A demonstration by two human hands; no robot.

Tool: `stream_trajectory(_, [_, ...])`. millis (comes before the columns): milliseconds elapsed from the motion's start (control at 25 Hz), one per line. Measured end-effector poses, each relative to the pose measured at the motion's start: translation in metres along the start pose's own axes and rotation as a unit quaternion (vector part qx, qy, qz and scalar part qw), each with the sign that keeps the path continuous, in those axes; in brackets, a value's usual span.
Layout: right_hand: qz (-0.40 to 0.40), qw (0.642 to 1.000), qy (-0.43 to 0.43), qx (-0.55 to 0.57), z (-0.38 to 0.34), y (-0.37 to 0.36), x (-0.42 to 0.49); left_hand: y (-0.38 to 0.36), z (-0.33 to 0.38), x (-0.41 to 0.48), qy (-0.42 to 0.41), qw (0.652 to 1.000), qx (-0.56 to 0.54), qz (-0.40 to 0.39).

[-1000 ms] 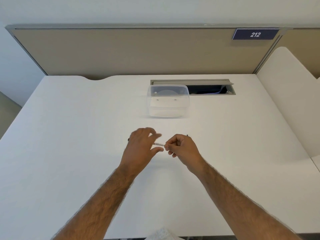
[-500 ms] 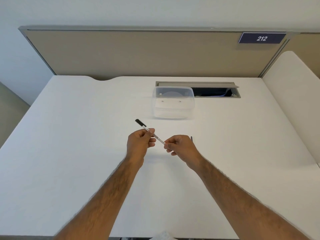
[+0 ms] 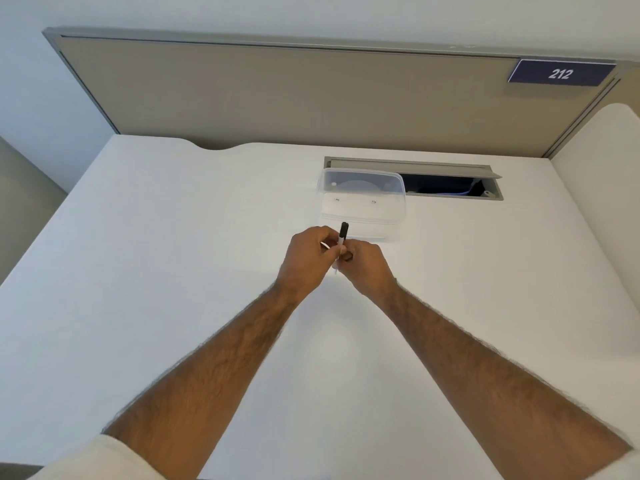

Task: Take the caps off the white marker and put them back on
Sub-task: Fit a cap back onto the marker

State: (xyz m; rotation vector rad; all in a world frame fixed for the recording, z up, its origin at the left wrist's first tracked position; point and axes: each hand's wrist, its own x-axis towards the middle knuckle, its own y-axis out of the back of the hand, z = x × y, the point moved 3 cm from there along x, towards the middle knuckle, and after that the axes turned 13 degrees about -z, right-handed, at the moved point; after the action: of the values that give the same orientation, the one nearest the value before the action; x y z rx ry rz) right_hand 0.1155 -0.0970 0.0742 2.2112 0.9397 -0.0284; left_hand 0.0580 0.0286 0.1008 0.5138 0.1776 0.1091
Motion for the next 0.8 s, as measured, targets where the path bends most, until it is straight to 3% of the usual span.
stream_trajectory(240, [-0.004, 0.996, 0.006, -0.093, 0.024, -0.022, 0.007, -0.019, -0.031, 0.002, -0.006, 0.996, 0.083, -0.026])
stream_trajectory(680, [-0.005, 0.996, 0.011, -0.085, 0.037, -0.027, 0.006, -0.028, -0.032, 0.003, 0.006, 0.992, 0.106, -0.061])
stream_trajectory(800, [-0.025, 0.998, 0.004, -0.061, 0.038, -0.028, 0.006, -0.025, -0.037, 0.004, 0.029, 0.996, 0.061, -0.062])
